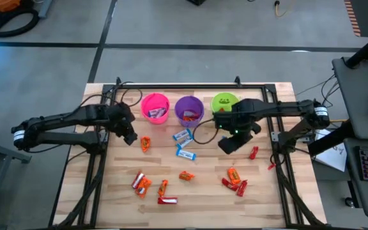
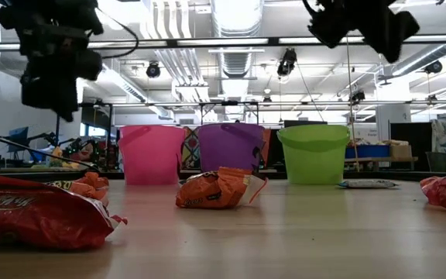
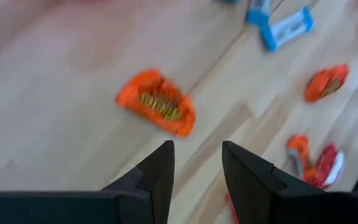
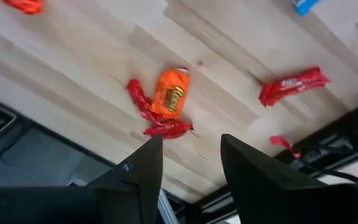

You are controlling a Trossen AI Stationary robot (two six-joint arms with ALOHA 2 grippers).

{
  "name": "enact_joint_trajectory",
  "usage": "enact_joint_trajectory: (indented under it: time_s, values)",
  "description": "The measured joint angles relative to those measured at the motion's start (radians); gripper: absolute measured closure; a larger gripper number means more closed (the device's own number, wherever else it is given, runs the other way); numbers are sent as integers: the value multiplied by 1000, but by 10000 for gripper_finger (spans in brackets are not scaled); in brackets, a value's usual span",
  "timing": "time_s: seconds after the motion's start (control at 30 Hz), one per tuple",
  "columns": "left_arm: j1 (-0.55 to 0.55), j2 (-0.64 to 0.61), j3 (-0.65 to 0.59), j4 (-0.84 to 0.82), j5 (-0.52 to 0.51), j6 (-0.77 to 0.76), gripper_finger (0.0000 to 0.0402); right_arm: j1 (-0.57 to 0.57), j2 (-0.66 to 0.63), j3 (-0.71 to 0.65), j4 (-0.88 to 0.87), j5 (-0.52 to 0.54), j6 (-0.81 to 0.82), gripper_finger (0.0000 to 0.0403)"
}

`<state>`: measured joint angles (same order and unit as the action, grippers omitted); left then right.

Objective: Organize candy in baskets
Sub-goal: Put the red chocolate into the green bucket

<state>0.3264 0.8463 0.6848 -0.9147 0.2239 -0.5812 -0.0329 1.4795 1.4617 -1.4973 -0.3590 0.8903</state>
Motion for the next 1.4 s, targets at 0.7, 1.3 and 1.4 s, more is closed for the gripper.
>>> enact_joint_trajectory:
  time_s: [0.7,1.3,1.4]
  values:
    - [1,4,232,25,-111,70,283,20,-346,-677,313,128,332,181]
    - [1,41,270,44,-148,77,283,20,-363,-934,565,134,448,275]
    - [1,56,270,50,-148,91,283,20,-363,-939,567,133,448,319]
